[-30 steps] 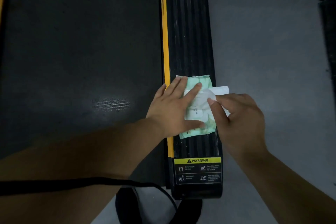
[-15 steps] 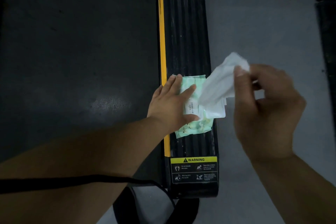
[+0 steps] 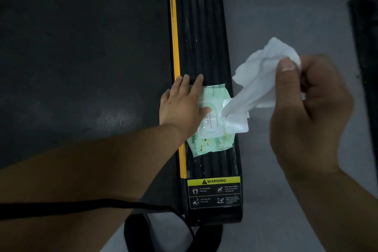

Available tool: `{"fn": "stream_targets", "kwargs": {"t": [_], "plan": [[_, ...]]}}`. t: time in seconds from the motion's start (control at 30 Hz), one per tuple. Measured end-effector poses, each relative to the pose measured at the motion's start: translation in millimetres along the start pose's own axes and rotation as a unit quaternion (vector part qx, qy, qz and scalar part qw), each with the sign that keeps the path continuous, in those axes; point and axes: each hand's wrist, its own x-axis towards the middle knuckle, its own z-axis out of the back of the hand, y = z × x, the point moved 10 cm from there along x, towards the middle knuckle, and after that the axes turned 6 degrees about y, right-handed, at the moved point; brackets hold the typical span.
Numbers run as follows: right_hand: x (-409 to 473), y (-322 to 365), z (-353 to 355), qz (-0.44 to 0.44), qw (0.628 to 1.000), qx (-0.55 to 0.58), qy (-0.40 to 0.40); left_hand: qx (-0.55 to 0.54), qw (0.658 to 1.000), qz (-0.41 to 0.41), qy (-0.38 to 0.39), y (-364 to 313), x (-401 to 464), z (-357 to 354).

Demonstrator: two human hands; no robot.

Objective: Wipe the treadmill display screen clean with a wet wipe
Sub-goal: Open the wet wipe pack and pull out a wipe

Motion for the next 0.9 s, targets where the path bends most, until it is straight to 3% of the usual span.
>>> {"fn": "stream_targets", "kwargs": {"t": [0.13, 0.2, 0.27, 0.37, 0.43, 0.53, 0.67, 0.8, 0.9], "plan": [[4, -20, -11, -0.081, 0.993, 0.079, 0.035, -0.073, 0.995, -0.068, -0.023, -15, -11, 20], [5, -35, -23, -0.131, 0.982, 0.123, 0.062, -0.179, 0.977, -0.108, -0.04, -25, -23, 36], [4, -55, -35, -0.2, 0.96, 0.184, 0.073, -0.317, 0.943, -0.094, -0.042, -28, -30, 45], [-6, -80, -56, -0.315, 0.91, 0.247, 0.11, -0.461, 0.885, -0.046, 0.051, -40, -26, 41], [-8, -85, -70, -0.345, 0.887, 0.255, 0.172, -0.519, 0.845, -0.006, 0.126, -44, -20, 37], [-12, -103, -76, -0.409, 0.856, 0.263, 0.177, -0.564, 0.809, 0.035, 0.163, -39, -16, 34], [-33, -125, -83, -0.499, 0.798, 0.303, 0.15, -0.577, 0.798, 0.068, 0.157, -26, -18, 29], [-45, -122, -93, -0.513, 0.765, 0.344, 0.182, -0.586, 0.747, 0.107, 0.296, -31, -35, 5], [-43, -118, -95, -0.505, 0.762, 0.357, 0.191, -0.628, 0.723, 0.088, 0.275, -29, -35, 7]]}}
